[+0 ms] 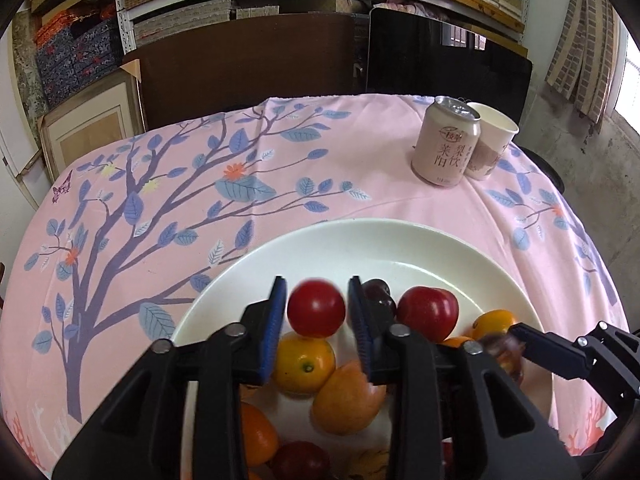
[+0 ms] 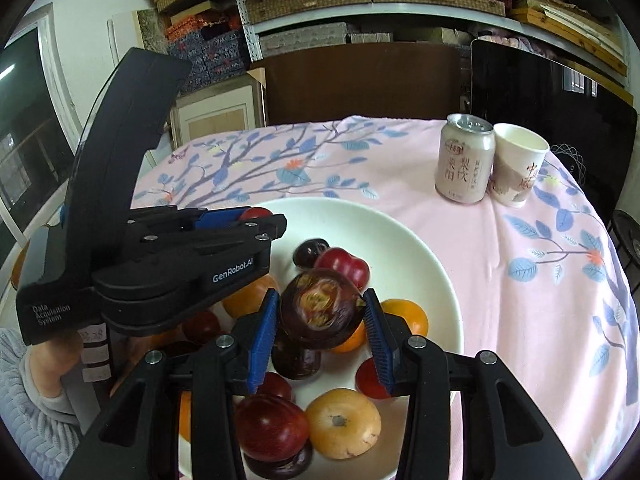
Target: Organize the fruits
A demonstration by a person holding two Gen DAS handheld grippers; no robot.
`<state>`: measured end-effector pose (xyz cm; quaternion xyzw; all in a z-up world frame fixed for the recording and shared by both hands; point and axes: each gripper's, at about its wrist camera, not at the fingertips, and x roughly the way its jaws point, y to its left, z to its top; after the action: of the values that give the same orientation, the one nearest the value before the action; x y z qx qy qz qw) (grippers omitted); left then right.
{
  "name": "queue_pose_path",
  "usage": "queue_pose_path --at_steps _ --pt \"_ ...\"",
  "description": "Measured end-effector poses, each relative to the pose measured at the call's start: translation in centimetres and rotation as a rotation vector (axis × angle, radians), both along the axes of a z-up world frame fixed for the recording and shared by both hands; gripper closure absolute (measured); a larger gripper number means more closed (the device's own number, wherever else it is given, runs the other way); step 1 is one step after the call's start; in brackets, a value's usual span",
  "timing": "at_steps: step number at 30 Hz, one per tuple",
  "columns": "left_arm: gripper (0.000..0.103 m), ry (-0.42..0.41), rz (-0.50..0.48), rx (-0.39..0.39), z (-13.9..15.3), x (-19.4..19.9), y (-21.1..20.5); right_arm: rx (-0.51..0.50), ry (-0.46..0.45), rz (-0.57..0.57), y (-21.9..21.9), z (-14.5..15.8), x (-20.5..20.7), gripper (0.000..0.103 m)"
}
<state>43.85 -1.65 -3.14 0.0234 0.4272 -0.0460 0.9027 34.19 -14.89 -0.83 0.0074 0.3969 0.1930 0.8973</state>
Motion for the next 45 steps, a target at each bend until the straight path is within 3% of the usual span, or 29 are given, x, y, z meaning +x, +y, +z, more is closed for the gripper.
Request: queue_pose_path --at_steps 10,15,18,22,25,27,30,32,35,40,43,45 --pt "0.048 -0.098 0.016 0.037 3.0 -4.6 0.2 0.034 -0.041 -0.015 -0.7 1.9 -2.8 0.047" --pt "0.034 -0.151 0.043 0.02 5.2 -9.8 1.2 0.093 -0.068 -0.036 -1.9 3.3 -6.5 0.04" --pt "0.033 -0.184 0.062 0.033 6.0 -13.8 1.6 0.12 -0.083 -0.054 -2.5 3.5 -8.8 0.037" --pt "0.025 -0.221 0.083 0.062 6.0 -18.6 2.0 0.094 -0.118 -0.099 -2.8 3.0 -11.9 0.033" --pt "0.015 -0.245 0.104 0.06 5.4 -22.1 2.5 0.063 -0.16 -0.141 -2.9 2.3 -13.7 0.025" --pt "0.011 -0.24 0.118 0.046 4.6 -23.8 2.7 0.034 -0.199 -0.178 -2.9 2.0 -14.7 0.01" --pt "0.01 -0.219 0.1 0.034 3.3 -25.1 3.1 -0.009 -0.217 -0.219 -2.9 1.8 -15.4 0.005" --pt "0.004 -0.188 0.097 -0.011 2.8 -25.0 3.9 -0.004 -0.23 -0.225 -3.3 1.8 -15.6 0.004" --pt "0.004 -0.176 0.084 -0.098 2.8 -25.2 4.7 -0.013 -0.237 -0.232 -3.5 1.7 -15.5 0.003" --pt "0.004 -0.203 0.043 0.023 2.5 -25.3 2.8 -0.028 -0.219 -0.234 -3.4 1.3 -15.4 0.003" --pt "0.004 -0.207 0.029 0.052 2.6 -25.3 2.2 -0.052 -0.221 -0.247 -3.3 1.3 -15.4 0.003" --pt "0.004 -0.195 0.023 0.031 2.5 -25.3 2.3 -0.04 -0.221 -0.247 -3.5 1.4 -15.4 0.003"
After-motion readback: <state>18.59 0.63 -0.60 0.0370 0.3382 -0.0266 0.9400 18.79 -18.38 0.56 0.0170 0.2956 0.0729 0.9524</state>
